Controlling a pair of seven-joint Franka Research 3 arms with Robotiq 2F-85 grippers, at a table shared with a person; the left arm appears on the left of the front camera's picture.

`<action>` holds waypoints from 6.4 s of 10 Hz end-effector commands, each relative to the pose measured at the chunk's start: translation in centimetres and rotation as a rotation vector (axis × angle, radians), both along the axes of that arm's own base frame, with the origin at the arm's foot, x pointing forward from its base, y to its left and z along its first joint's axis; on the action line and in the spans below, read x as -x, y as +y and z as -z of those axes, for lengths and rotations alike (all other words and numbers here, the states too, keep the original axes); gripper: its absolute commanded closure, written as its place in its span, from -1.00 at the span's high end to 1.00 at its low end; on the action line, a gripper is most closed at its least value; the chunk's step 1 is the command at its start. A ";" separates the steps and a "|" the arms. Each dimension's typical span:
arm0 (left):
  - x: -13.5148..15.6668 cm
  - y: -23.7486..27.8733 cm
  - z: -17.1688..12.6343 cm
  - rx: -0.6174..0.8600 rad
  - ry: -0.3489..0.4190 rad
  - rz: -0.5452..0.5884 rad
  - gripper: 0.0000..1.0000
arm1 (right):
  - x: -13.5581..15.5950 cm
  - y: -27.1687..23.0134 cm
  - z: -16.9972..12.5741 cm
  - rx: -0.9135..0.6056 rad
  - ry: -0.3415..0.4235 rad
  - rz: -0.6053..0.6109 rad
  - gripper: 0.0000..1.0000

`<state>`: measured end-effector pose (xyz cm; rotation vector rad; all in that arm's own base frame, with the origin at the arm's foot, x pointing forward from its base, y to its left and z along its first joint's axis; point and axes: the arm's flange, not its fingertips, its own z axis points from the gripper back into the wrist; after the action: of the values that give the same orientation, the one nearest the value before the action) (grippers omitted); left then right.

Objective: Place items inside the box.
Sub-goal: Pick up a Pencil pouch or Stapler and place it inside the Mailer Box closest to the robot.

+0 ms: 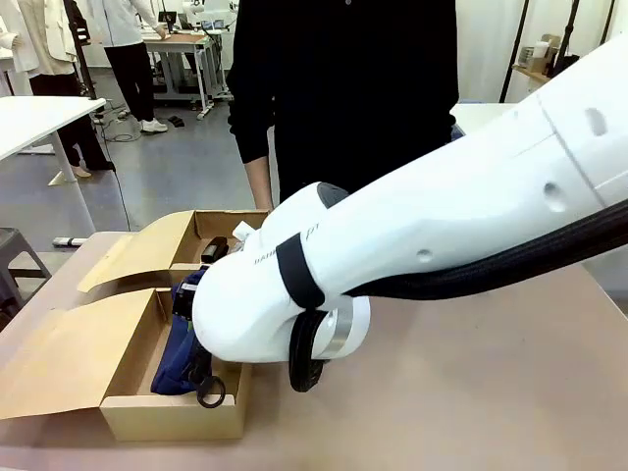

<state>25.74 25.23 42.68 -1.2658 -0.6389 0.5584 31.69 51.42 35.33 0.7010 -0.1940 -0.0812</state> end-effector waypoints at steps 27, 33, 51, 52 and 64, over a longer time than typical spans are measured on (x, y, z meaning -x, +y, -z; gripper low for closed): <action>-0.1 -0.1 0.0 0.004 -0.037 -0.003 1.00 | 0.4 -4.3 -6.9 -0.123 0.154 -0.049 1.00; -0.1 -0.1 0.0 0.004 -0.037 -0.003 1.00 | 0.6 -7.0 -13.8 -0.253 0.118 -0.007 1.00; -0.1 -0.1 0.0 0.004 -0.037 -0.003 1.00 | 1.5 -64.1 -0.6 -1.045 0.442 0.212 1.00; -0.1 -0.1 0.0 0.004 -0.037 -0.003 1.00 | 1.5 -64.1 -0.6 -1.045 0.442 0.212 1.00; -0.1 -0.1 0.0 0.004 -0.037 -0.003 1.00 | -3.5 -55.5 -4.7 -0.431 0.235 -0.029 1.00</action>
<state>25.78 25.20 42.67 -1.2651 -0.6389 0.5558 32.58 -8.92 37.85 1.4644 0.1789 -0.3811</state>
